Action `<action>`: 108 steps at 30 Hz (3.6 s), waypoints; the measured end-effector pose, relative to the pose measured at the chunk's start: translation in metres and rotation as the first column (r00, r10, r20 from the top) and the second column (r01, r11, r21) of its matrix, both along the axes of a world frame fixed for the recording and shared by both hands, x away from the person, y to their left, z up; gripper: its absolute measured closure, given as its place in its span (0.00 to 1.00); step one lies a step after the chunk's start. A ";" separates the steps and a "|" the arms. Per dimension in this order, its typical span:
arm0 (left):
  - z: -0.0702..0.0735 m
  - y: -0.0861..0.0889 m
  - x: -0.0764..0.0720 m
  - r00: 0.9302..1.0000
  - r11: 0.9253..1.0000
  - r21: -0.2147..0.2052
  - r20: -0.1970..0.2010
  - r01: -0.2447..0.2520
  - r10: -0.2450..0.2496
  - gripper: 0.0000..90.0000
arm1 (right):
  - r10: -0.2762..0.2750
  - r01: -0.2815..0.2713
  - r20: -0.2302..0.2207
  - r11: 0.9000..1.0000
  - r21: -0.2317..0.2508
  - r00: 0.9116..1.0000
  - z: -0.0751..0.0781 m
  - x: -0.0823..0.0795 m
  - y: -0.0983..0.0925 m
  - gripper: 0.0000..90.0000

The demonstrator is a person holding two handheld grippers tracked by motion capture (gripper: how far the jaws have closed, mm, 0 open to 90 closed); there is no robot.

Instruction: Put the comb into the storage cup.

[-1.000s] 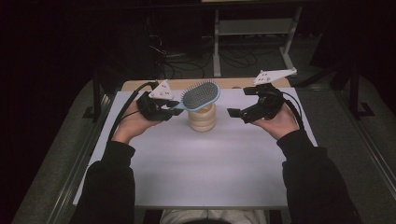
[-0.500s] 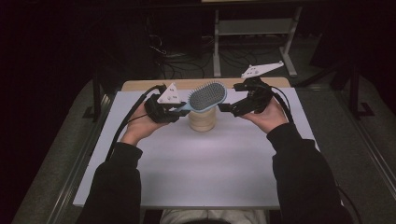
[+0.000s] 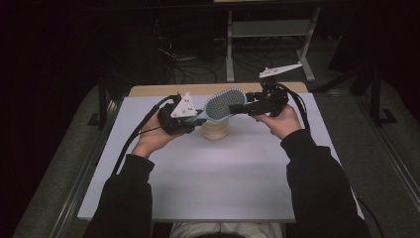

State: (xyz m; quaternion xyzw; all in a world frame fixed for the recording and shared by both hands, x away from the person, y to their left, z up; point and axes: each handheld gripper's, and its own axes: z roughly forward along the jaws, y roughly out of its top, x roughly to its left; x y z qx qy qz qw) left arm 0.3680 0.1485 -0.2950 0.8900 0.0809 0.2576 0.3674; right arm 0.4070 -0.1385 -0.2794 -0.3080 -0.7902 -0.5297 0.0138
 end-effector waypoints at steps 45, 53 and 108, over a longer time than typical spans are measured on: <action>0.007 0.039 0.011 0.975 0.965 -0.261 -0.220 -0.039 -0.020 0.00 | 0.067 -0.062 0.042 0.990 -0.126 0.997 0.086 0.005 0.043 0.62; 0.006 0.061 0.011 0.974 0.948 -0.311 -0.227 -0.068 -0.005 0.00 | 0.043 -0.031 0.076 0.989 -0.144 0.996 0.097 0.008 0.039 0.62; -0.042 0.163 -0.002 0.954 0.842 -0.461 -0.229 -0.280 0.192 0.00 | -0.129 0.147 0.115 0.974 -0.175 0.985 0.088 0.034 -0.024 0.61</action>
